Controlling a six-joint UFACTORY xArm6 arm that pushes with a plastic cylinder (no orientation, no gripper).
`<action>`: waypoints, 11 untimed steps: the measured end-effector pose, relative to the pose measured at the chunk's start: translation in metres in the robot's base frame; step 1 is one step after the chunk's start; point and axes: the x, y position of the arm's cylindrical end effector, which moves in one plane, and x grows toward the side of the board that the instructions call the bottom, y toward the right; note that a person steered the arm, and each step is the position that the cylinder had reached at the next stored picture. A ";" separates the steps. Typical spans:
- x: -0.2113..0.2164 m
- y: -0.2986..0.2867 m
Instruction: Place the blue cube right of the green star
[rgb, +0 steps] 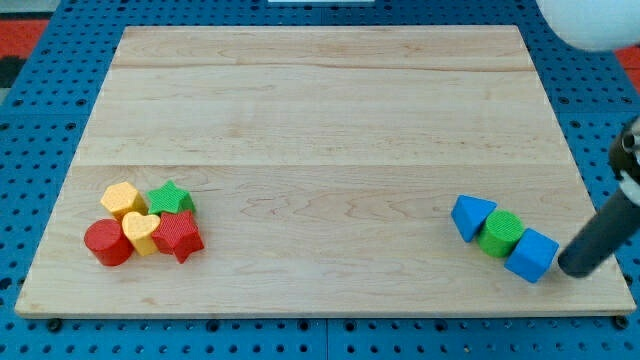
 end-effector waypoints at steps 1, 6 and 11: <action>-0.007 -0.048; 0.019 -0.165; 0.048 -0.285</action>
